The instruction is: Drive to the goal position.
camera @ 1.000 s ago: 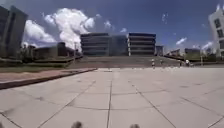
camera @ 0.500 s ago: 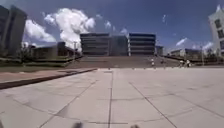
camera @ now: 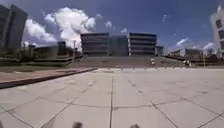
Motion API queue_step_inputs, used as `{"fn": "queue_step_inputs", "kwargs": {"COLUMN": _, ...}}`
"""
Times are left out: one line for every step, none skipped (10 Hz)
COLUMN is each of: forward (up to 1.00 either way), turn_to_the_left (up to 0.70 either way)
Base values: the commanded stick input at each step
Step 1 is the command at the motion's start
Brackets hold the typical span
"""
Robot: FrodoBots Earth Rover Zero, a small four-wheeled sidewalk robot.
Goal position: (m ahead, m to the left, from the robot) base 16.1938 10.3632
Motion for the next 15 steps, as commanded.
{"fn": "queue_step_inputs", "kwargs": {"forward": 0.70, "turn_to_the_left": 0.00}}
{"fn": "queue_step_inputs", "kwargs": {"forward": 0.70, "turn_to_the_left": 0.00}}
{"fn": "queue_step_inputs", "kwargs": {"forward": 0.70, "turn_to_the_left": 0.00}}
{"fn": "queue_step_inputs", "kwargs": {"forward": 0.70, "turn_to_the_left": 0.00}}
{"fn": "queue_step_inputs", "kwargs": {"forward": 0.70, "turn_to_the_left": 0.00}}
{"fn": "queue_step_inputs", "kwargs": {"forward": 0.70, "turn_to_the_left": 0.00}}
{"fn": "queue_step_inputs", "kwargs": {"forward": 0.70, "turn_to_the_left": 0.00}}
{"fn": "queue_step_inputs", "kwargs": {"forward": 0.70, "turn_to_the_left": 0.00}}
{"fn": "queue_step_inputs", "kwargs": {"forward": 0.70, "turn_to_the_left": 0.00}}
{"fn": "queue_step_inputs", "kwargs": {"forward": 0.70, "turn_to_the_left": 0.00}}
{"fn": "queue_step_inputs", "kwargs": {"forward": 0.70, "turn_to_the_left": 0.00}}
{"fn": "queue_step_inputs", "kwargs": {"forward": 0.70, "turn_to_the_left": 0.00}}
{"fn": "queue_step_inputs", "kwargs": {"forward": 0.70, "turn_to_the_left": 0.00}}
{"fn": "queue_step_inputs", "kwargs": {"forward": 0.70, "turn_to_the_left": 0.00}}
{"fn": "queue_step_inputs", "kwargs": {"forward": 0.70, "turn_to_the_left": 0.00}}
